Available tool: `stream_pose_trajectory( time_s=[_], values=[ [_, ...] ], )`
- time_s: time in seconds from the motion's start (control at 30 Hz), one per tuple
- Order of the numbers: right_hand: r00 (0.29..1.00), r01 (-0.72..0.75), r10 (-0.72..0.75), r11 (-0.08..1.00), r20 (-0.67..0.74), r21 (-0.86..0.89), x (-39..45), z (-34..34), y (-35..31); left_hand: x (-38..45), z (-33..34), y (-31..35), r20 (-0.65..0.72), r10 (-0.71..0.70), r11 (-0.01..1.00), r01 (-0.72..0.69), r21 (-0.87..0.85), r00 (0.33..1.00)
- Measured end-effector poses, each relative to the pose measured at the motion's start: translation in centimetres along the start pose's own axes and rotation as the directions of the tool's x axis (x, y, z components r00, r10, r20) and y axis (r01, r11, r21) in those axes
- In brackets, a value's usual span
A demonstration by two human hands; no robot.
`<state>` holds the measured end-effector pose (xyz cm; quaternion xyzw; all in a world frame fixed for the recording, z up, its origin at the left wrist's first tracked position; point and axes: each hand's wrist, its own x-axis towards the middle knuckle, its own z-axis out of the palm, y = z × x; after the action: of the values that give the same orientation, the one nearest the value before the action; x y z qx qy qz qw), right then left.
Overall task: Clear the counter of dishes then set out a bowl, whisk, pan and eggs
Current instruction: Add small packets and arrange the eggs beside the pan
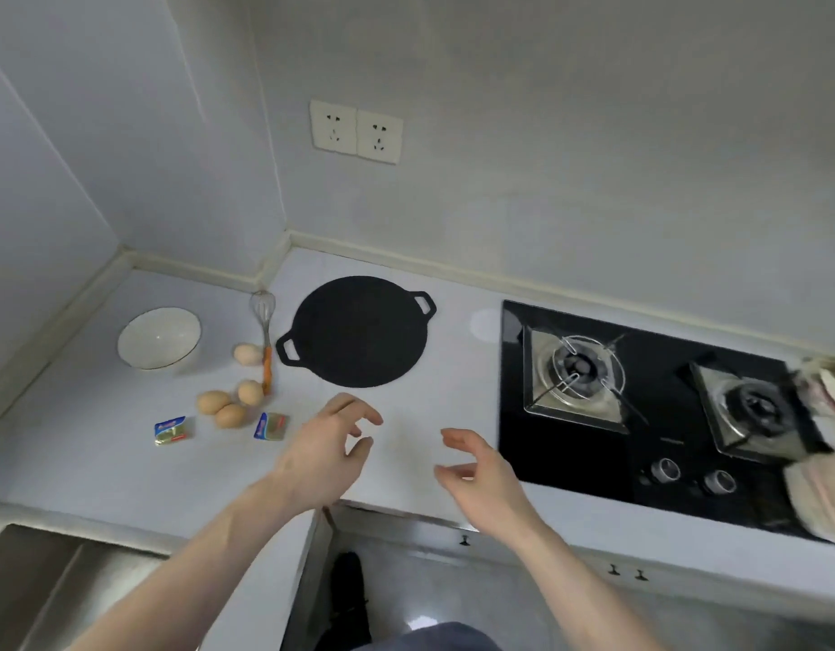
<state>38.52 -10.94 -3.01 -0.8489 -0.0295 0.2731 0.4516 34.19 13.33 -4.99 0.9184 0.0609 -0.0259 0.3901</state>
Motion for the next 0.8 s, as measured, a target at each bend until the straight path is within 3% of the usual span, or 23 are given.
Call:
stream_pose_trajectory(
  time_s=[0.2, 0.3, 0.57, 0.8],
  values=[
    [0.975, -0.018, 0.051, 0.988, -0.215, 0.153, -9.5, -9.3, 7.4, -0.7, 7.1, 10.9, 0.177, 0.207, 0.977, -0.214, 0.021, 0.962],
    [0.936, -0.018, 0.097, 0.973, -0.337, 0.228, -15.0, -12.8, 11.6, -2.1, 11.2, 17.0, 0.282, 0.322, 0.940, -0.341, 0.017, 0.904],
    [0.780, -0.036, 0.260, 0.926, -0.568, 0.375, -29.5, -19.9, 21.5, -7.7, 22.4, 30.9, 0.446, 0.546, 0.807, -0.588, -0.054, 0.709],
    [0.592, -0.040, 0.419, 0.868, -0.688, 0.495, -39.3, -23.4, 27.3, -10.7, 30.0, 39.9, 0.590, 0.664, 0.643, -0.753, -0.137, 0.460]
  ],
)
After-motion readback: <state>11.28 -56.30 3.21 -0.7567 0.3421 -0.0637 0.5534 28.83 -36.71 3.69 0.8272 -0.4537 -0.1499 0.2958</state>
